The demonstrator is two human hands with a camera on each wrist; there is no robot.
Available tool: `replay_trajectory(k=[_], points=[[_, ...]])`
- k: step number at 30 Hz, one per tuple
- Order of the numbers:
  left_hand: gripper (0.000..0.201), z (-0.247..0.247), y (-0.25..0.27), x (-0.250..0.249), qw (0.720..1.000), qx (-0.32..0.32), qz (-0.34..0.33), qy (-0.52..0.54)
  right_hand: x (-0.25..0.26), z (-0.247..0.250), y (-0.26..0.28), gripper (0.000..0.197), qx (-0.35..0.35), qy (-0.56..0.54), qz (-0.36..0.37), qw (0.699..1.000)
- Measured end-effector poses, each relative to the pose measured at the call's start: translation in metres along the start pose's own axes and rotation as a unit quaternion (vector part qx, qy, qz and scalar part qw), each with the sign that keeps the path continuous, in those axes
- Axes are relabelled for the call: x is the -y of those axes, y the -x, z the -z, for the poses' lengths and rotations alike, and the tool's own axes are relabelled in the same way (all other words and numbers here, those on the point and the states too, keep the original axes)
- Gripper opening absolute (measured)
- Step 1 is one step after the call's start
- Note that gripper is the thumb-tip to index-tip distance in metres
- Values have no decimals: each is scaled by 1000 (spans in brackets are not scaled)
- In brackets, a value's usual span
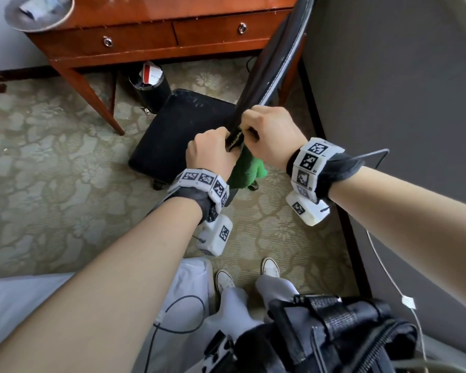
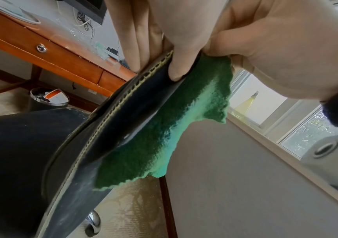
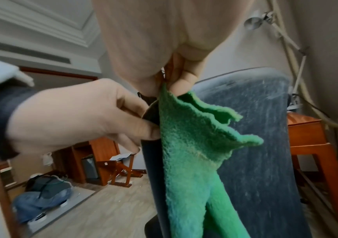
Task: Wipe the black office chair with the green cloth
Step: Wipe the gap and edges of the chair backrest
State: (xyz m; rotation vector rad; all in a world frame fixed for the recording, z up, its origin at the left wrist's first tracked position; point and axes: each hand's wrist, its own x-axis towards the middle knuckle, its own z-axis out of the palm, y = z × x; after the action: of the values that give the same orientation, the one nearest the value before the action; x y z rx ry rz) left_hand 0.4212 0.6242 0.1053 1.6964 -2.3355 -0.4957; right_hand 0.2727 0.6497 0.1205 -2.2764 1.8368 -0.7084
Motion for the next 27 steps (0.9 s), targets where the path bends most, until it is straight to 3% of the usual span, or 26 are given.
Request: replay_trajectory(k=[3,9,14,16,19,23,27], points=[[22,-2,-4,-4,1000,3,-7,-1,-5,5,-3,7,14,12,3,1000],[23,-9,-13,-20,1000,-2,-27,0,-26,15,-12,13,-47,26,-80,995],[15,-13,-22,-33,999,10,-33,-12,-19,5,7,13,-17,8,-48,999],[16,-11,-25,-33,999,19,-49,-3,-24,7,6,14,-38,7,-65,997],[31,-6,-28,-29,992,64,-106,8,-35,11,3,15,-109,10,-128,986],[75,-7,-29,-27,982,122,-146,-8,-43,12,-4,16,-145,18,-198,969],[58,-10,-37,-34,981,108,-164,1,-51,22,-1,17,-140,-3,-210,968]])
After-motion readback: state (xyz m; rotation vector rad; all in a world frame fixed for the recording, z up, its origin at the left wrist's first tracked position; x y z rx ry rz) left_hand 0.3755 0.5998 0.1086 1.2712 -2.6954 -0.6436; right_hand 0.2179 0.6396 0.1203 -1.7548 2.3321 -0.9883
